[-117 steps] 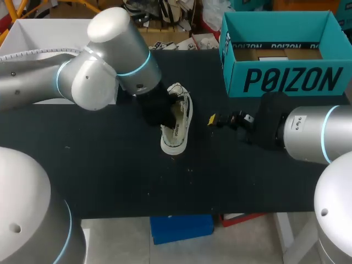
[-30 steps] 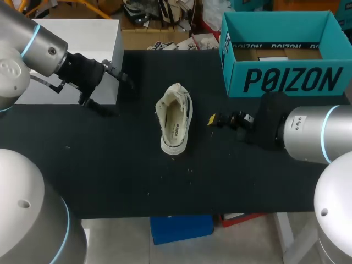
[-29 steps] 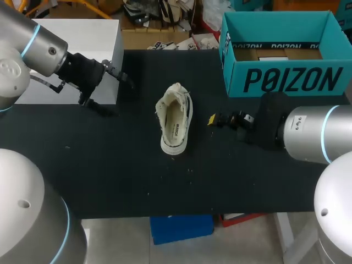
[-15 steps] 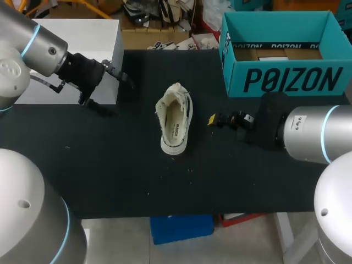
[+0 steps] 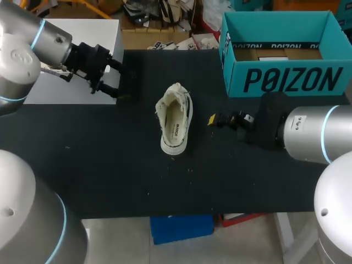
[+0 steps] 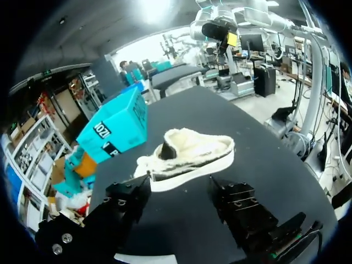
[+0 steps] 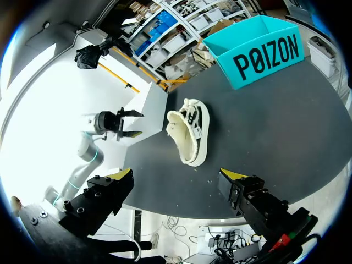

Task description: Take the shoe out of the shoebox, open the shoe tongue, remove and reinsert the insole, then place the shoe into the shoebox

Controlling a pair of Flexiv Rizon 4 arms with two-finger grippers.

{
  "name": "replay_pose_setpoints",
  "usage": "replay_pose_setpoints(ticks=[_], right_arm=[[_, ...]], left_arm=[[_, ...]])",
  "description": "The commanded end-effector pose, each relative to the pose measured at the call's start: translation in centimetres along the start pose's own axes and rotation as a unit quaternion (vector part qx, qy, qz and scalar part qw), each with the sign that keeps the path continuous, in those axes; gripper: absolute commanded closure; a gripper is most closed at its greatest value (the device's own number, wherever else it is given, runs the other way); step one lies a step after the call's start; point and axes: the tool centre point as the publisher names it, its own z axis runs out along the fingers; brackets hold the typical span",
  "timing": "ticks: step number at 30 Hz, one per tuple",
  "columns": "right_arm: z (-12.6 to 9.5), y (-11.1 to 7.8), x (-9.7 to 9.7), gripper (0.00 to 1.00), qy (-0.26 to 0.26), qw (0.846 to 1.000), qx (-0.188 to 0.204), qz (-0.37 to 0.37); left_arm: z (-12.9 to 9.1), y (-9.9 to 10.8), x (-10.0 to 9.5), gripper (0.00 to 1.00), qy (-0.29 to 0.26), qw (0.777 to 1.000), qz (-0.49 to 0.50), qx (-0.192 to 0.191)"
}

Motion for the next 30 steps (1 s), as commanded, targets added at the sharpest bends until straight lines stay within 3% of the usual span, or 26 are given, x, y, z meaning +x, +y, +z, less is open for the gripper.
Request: replay_pose_setpoints(ticks=[1, 12, 19, 30], right_arm=[[0.1, -0.3, 0.0, 0.0, 0.0, 1.0, -0.005, 0.001], [0.1, -0.3, 0.0, 0.0, 0.0, 1.0, -0.005, 0.001], [0.1, -0.3, 0.0, 0.0, 0.0, 1.0, -0.005, 0.001], [0.1, -0.3, 0.0, 0.0, 0.0, 1.0, -0.005, 0.001]], left_arm=[[3.4, 0.1, -4.4, 1.0, 0.028, 0.999, 0.009, 0.014], [7.4, -2.1, -6.3, 1.0, 0.039, 0.999, 0.027, 0.025], [9.4, -3.0, -4.7, 1.0, 0.075, 0.996, 0.035, 0.029], [10.0, -4.3, -1.0, 1.0, 0.126, 0.991, 0.046, 0.011]])
